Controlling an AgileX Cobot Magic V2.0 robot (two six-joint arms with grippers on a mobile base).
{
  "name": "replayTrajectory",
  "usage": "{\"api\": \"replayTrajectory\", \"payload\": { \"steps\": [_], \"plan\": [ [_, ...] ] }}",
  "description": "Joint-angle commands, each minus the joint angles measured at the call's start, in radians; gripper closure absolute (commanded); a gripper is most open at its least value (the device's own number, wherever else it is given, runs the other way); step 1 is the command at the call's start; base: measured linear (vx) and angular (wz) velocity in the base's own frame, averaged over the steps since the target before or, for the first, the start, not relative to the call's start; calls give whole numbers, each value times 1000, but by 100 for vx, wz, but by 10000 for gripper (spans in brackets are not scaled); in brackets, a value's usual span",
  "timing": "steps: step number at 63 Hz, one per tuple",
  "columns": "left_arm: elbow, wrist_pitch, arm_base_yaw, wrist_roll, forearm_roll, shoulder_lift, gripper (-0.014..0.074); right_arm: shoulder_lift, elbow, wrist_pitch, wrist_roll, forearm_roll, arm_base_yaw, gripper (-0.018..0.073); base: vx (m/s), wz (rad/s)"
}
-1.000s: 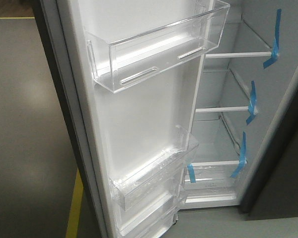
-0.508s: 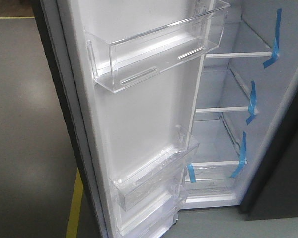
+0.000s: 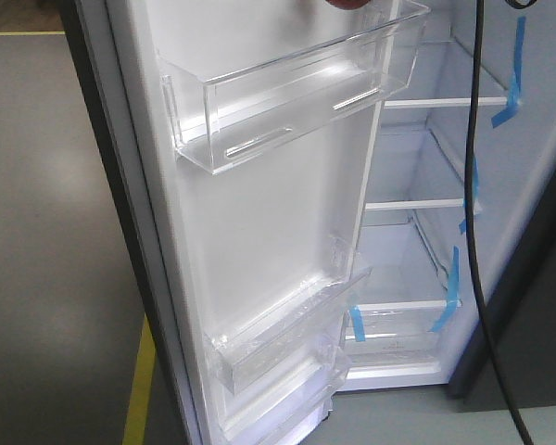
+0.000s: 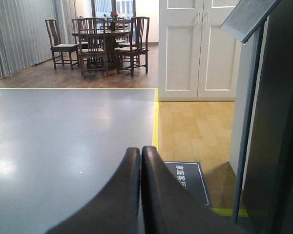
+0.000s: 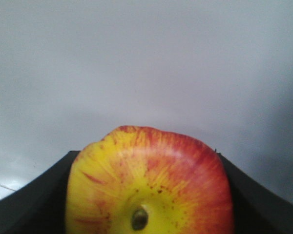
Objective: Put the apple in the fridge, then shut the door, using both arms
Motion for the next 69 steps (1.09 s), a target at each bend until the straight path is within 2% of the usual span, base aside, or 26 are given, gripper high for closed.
{"api": "replayTrajectory", "payload": {
  "steps": [1,10,15,20,31,43,50,60,69],
  "plan": [
    [29,-75,0,-6,-3,-14,604,-47,-35,-52,-9,38,-3,234,0,0],
    [29,-75,0,-6,-3,-14,604,-47,-35,-54,-7,21,-3,48,0,0],
    [29,-75,0,-6,-3,-14,604,-47,-35,-55,-5,21,-3,-13,0,0],
    [29,-75,0,-6,-3,-14,604,-47,-35,-56,-5,21,-3,-39,0,0],
    [29,-75,0,-6,-3,-14,604,-47,-35,-68,-2,24,-3,-16,0,0],
    [29,-75,0,-6,-3,-14,604,-84,-35,-78,-1,38,-6,99,0,0],
    [29,-75,0,-6,-3,-14,604,-130,-35,-54,7,36,-6,262,0,0],
    [29,-75,0,-6,-3,-14,604,-205,-35,33,11,10,-6,579,0,0],
    [29,-75,0,-6,-3,-14,604,-282,-34,165,67,-46,-6,564,0,0]
  ]
}}
